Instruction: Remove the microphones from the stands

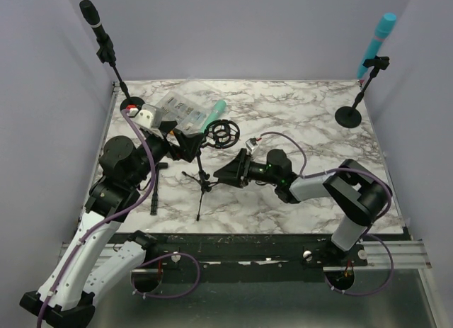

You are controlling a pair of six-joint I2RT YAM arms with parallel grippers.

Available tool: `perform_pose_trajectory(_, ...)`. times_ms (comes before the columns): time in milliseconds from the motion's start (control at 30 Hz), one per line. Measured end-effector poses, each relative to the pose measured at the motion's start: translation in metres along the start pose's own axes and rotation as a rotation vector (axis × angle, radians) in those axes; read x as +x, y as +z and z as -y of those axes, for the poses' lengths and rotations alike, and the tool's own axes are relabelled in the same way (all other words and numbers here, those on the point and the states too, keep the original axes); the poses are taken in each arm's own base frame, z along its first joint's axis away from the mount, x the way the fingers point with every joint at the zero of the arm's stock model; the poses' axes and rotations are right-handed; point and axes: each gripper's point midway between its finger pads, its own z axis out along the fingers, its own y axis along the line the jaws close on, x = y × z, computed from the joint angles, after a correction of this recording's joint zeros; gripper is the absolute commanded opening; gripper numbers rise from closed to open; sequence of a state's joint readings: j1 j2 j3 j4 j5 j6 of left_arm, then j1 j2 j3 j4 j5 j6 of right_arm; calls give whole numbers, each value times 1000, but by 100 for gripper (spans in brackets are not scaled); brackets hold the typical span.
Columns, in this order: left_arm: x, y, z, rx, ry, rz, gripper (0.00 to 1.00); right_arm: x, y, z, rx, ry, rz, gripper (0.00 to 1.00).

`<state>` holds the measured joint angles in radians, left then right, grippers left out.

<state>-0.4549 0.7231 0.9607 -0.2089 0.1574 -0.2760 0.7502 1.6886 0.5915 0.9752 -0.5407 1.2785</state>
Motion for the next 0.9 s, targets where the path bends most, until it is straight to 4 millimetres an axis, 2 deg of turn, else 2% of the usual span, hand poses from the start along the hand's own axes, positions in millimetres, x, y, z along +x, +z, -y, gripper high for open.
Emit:
perform_pose_trajectory(133, 1, 0, 2, 7, 3, -2, 99, 4, 14, -4, -54, 54, -22, 65)
perform_pose_trajectory(267, 3, 2, 3, 10, 2, -10, 99, 9, 22, -2, -93, 94, -36, 59)
perform_pose_trajectory(533, 6, 4, 2, 9, 4, -21, 99, 11, 26, -8, -138, 106, -40, 53)
perform_pose_trajectory(733, 7, 5, 2, 12, 4, -25, 98, 10, 32, -7, -148, 110, -41, 43)
perform_pose_trajectory(900, 7, 5, 2, 13, 7, -25, 99, 8, 35, -10, -156, 97, -37, 41)
